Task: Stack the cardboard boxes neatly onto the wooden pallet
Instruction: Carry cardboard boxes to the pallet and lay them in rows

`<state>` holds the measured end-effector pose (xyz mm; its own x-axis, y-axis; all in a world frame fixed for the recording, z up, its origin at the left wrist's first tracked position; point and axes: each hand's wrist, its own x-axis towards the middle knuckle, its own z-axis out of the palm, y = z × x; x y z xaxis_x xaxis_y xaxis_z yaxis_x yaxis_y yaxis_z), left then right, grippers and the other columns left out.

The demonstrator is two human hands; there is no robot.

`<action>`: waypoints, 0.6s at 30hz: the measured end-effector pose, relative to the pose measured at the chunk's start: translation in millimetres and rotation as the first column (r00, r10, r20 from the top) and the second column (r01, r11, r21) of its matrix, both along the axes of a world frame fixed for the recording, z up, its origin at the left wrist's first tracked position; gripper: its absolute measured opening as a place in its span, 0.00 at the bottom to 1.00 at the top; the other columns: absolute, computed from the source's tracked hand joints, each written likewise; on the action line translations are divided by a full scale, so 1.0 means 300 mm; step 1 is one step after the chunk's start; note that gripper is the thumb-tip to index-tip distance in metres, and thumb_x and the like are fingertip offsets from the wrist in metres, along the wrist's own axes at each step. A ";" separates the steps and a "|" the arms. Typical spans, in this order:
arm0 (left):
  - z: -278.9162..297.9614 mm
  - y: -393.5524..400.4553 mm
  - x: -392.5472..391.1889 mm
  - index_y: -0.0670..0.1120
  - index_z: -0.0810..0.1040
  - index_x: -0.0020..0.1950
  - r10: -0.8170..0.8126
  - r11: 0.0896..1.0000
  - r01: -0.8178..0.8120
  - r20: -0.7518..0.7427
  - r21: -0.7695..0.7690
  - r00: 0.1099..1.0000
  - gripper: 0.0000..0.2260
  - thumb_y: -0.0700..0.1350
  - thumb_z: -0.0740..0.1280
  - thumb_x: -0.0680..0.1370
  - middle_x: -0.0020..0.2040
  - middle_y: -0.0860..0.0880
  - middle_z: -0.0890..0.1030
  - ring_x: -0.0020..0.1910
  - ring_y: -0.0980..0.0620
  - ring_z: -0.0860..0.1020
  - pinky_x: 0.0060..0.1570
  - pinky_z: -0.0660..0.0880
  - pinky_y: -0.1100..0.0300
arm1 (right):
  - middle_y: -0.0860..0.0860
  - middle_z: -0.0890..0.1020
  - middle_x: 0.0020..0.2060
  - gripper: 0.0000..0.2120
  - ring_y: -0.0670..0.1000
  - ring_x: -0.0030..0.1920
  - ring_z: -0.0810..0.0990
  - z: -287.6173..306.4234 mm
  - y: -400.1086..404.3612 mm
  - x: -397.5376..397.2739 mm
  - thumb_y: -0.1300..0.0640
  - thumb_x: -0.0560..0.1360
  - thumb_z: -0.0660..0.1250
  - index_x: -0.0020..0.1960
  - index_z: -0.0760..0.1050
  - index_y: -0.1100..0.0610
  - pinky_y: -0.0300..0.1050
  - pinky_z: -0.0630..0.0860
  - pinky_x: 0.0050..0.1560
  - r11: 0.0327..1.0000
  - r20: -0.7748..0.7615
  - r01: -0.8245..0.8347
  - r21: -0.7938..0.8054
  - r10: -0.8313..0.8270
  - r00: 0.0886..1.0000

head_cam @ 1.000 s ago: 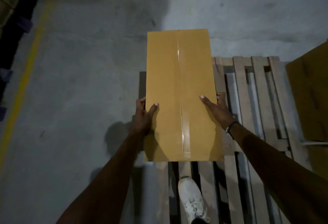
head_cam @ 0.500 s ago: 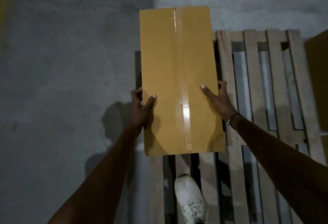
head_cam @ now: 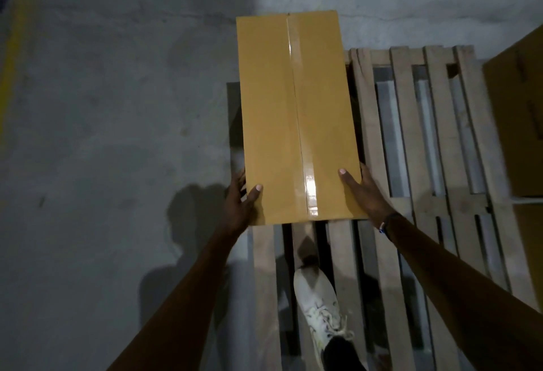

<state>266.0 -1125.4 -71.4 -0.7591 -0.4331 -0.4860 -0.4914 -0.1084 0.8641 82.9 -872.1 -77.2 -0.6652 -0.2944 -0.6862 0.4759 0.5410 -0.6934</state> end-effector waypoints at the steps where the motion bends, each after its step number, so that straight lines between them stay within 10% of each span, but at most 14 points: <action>1: -0.001 0.011 0.040 0.63 0.64 0.74 -0.009 1.000 0.010 -0.010 0.012 1.000 0.27 0.61 0.69 0.77 0.74 0.49 0.74 0.71 0.49 0.75 0.68 0.76 0.41 | 0.47 0.74 0.70 0.38 0.54 0.68 0.75 -0.001 0.023 0.038 0.31 0.77 0.66 0.81 0.58 0.43 0.66 0.71 0.72 1.000 -0.002 0.007 -0.010 -0.007 1.000; 6: 0.020 0.032 0.156 0.58 0.63 0.81 -0.075 0.997 0.075 0.021 -0.008 0.997 0.29 0.59 0.65 0.80 0.76 0.48 0.72 0.71 0.45 0.75 0.54 0.83 0.47 | 0.48 0.75 0.72 0.31 0.54 0.70 0.75 -0.002 0.089 0.181 0.37 0.82 0.63 0.81 0.60 0.43 0.61 0.76 0.66 0.997 0.006 0.065 -0.049 -0.065 0.998; 18: -0.017 -0.031 0.168 0.50 0.65 0.82 -0.115 0.975 0.104 -0.045 -0.194 0.992 0.28 0.55 0.63 0.83 0.76 0.50 0.75 0.72 0.50 0.75 0.72 0.73 0.40 | 0.51 0.74 0.70 0.29 0.44 0.59 0.78 -0.065 0.041 0.213 0.43 0.85 0.61 0.83 0.57 0.46 0.43 0.78 0.53 0.991 -0.020 0.083 -0.109 -0.085 0.996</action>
